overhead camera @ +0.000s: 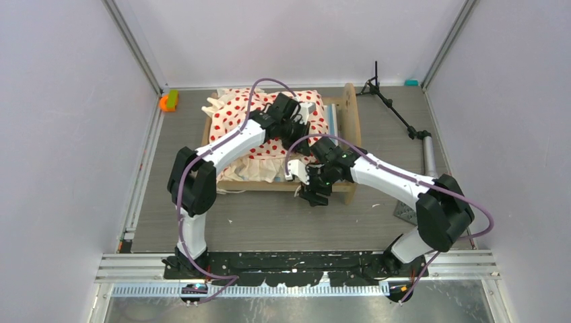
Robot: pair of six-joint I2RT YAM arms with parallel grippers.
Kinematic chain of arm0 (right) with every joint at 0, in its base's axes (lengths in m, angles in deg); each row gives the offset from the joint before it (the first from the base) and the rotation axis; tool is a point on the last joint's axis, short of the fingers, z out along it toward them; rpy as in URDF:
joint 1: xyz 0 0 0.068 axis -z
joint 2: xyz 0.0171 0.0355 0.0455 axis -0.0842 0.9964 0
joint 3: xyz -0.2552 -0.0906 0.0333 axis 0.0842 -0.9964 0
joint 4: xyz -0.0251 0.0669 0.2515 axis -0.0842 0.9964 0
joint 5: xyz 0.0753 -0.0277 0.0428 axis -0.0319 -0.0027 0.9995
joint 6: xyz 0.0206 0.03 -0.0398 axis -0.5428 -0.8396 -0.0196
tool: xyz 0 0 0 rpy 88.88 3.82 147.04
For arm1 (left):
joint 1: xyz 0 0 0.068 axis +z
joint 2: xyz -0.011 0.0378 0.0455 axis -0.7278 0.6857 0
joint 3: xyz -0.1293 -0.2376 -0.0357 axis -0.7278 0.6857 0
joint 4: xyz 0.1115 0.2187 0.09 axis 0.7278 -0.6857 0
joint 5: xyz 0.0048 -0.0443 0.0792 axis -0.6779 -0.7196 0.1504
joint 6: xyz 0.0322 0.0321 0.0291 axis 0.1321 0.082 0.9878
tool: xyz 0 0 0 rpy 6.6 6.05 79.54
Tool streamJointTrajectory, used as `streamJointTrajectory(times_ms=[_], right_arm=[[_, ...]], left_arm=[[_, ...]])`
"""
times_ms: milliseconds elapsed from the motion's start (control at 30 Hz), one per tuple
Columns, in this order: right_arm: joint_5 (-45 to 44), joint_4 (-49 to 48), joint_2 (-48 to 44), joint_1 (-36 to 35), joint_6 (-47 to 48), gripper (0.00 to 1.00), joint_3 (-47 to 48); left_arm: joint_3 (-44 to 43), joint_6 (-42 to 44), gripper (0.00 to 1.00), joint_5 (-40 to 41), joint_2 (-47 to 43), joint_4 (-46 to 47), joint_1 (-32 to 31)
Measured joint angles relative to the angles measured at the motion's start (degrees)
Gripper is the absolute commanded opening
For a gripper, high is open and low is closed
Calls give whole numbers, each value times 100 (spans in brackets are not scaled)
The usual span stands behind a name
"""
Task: Set up the pet bed
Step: Cross the ropes on the bed frame.
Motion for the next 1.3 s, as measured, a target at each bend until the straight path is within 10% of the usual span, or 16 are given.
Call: streamJointTrajectory(times_ms=[400,933,1300], right_arm=[[-79,-160,72,-74,-267,69,-4],[-522,-654,-2371,-125,-1139,71,-181],[-472,-448,-1329,107,-791,72,-275]], left_arm=[[2,-11,0,0,48,9,-7],[216,-11,0,24,46,109,-162],[216,-66,0,201,46,149,-153]])
